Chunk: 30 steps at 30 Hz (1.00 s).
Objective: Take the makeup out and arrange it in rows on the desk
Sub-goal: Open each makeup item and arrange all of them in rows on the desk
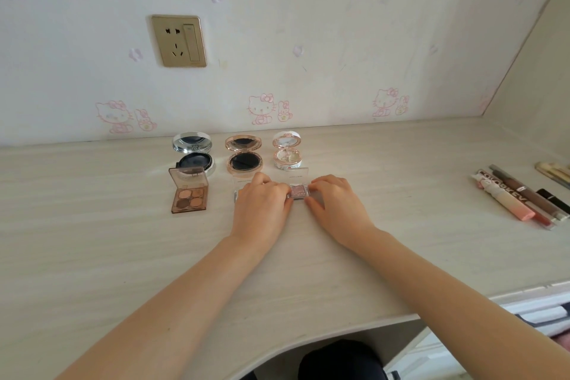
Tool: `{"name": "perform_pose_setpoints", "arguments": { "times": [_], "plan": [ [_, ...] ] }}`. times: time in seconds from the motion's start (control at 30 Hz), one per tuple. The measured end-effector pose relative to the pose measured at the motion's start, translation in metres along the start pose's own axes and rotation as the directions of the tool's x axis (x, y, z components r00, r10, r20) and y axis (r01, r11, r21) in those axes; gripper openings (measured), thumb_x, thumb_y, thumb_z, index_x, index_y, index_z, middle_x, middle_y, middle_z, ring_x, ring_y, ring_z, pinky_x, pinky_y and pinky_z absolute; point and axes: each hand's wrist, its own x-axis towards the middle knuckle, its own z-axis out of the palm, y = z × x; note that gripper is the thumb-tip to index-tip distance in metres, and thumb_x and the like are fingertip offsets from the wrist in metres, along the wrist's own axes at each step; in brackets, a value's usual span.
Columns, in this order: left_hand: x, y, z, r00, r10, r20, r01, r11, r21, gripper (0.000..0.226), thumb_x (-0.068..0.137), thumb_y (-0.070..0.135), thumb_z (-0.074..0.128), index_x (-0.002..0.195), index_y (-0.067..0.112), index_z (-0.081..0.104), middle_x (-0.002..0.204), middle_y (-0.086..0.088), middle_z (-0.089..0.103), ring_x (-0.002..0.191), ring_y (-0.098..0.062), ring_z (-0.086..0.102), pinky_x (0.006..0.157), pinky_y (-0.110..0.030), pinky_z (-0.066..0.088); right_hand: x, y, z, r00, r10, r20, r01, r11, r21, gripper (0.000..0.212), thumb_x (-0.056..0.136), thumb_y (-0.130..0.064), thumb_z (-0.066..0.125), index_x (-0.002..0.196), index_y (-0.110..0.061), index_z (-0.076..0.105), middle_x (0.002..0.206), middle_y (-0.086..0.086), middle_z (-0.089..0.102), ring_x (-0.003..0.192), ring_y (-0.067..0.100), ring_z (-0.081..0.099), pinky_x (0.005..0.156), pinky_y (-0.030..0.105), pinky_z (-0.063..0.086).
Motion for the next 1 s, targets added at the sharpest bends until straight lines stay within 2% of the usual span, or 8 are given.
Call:
{"name": "perform_pose_setpoints", "arguments": {
  "times": [0.2,0.33,0.43,0.57,0.73,1.0],
  "plan": [
    [0.001,-0.001,0.0,0.999,-0.03,0.022,0.03,1.0,0.005,0.021,0.089,0.031,0.06,0.104,0.02,0.071,0.095,-0.004,0.056,0.098,-0.021,0.055,0.083,-0.036,0.045,0.001,0.001,0.0,1.0,0.0,0.021,0.001,1.0,-0.016,0.028,0.095,-0.027,0.051,0.116,-0.011,0.062,0.123,0.004,0.056,0.117,0.027,0.045,0.097,0.033,0.04],
    [-0.001,0.0,-0.004,0.999,-0.036,0.014,0.036,0.999,0.012,0.022,0.087,0.03,0.063,0.106,0.021,0.07,0.093,-0.004,0.058,0.095,-0.022,0.057,0.079,-0.035,0.046,-0.001,0.003,-0.002,1.0,-0.01,0.024,0.011,1.0,-0.006,0.033,0.094,-0.026,0.052,0.123,-0.011,0.058,0.127,0.004,0.056,0.123,0.026,0.043,0.1,0.031,0.037],
    [-0.005,0.001,-0.006,1.0,0.001,-0.009,-0.001,1.0,0.008,0.024,0.084,0.023,0.067,0.107,0.018,0.071,0.09,-0.002,0.065,0.099,-0.022,0.056,0.078,-0.037,0.048,-0.006,0.009,-0.007,0.999,-0.007,0.031,0.008,1.0,-0.023,0.037,0.095,-0.026,0.051,0.128,-0.011,0.054,0.132,0.004,0.055,0.128,0.024,0.04,0.103,0.029,0.035],
    [-0.011,0.007,-0.004,0.997,0.069,0.034,-0.071,0.996,0.049,0.029,0.087,0.022,0.06,0.116,0.02,0.066,0.11,0.01,0.068,0.11,-0.017,0.049,0.082,-0.035,0.048,-0.018,0.021,-0.019,1.0,0.013,0.013,-0.013,0.999,-0.042,0.038,0.096,-0.025,0.049,0.131,-0.012,0.052,0.133,0.002,0.055,0.131,0.021,0.037,0.102,0.027,0.034],
    [-0.018,0.033,0.005,0.988,0.144,0.062,-0.145,0.989,0.01,0.03,0.091,0.021,0.054,0.118,0.019,0.066,0.121,0.009,0.065,0.118,-0.015,0.047,0.091,-0.029,0.045,-0.044,0.046,-0.042,0.999,0.04,-0.016,-0.041,0.995,-0.085,0.036,0.097,-0.026,0.047,0.131,-0.014,0.051,0.136,0.0,0.053,0.132,0.02,0.037,0.101,0.029,0.036],
    [-0.013,0.105,0.036,0.962,0.253,0.105,-0.235,0.96,-0.155,0.031,0.092,0.021,0.05,0.119,0.018,0.065,0.117,0.009,0.066,0.116,-0.014,0.046,0.088,-0.029,0.045,-0.088,0.102,-0.088,0.988,0.122,-0.096,-0.137,0.976,-0.169,0.035,0.096,-0.028,0.048,0.129,-0.017,0.054,0.133,-0.001,0.055,0.129,0.019,0.04,0.101,0.03,0.038]
  ]
}}
